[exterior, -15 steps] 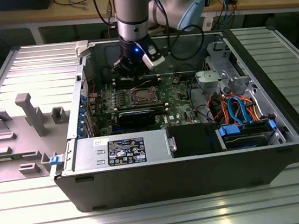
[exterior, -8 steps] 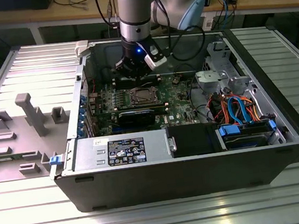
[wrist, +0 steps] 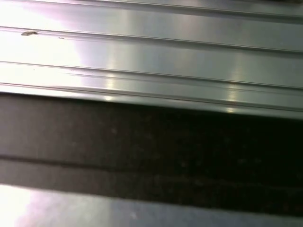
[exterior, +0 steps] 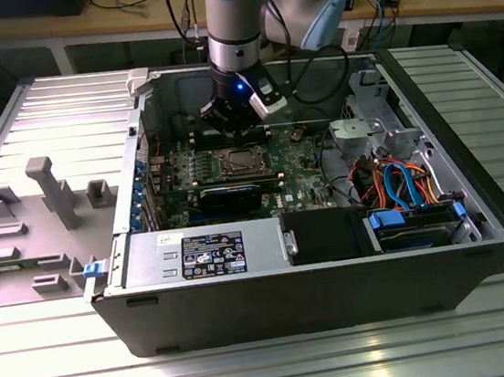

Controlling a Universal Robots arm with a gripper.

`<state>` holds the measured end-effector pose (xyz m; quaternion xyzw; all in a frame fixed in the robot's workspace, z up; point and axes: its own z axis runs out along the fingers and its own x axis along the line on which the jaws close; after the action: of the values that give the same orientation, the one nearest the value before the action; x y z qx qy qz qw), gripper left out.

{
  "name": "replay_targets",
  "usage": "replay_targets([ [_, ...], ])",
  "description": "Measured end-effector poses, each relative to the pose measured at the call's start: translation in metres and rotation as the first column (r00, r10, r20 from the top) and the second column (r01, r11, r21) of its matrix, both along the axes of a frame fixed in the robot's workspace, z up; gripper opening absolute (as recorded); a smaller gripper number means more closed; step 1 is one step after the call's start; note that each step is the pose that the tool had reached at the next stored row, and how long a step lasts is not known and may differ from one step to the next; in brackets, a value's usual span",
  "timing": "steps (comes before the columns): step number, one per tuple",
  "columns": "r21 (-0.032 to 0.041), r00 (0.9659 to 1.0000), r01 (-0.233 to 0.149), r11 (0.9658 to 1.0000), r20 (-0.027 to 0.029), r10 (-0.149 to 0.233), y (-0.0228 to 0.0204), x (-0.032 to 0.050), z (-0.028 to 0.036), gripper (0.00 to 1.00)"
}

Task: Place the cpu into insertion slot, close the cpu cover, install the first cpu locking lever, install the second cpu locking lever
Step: 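Install the first cpu locking lever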

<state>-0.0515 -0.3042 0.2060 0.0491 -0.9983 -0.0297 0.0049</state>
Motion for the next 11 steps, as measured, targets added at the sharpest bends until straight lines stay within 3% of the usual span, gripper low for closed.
replay_targets([
  [11, -0.0004, 1.0000, 0.000, 1.0000, -0.0002, 0.000, 0.0004, 0.0108, -0.0046, 0.11],
])
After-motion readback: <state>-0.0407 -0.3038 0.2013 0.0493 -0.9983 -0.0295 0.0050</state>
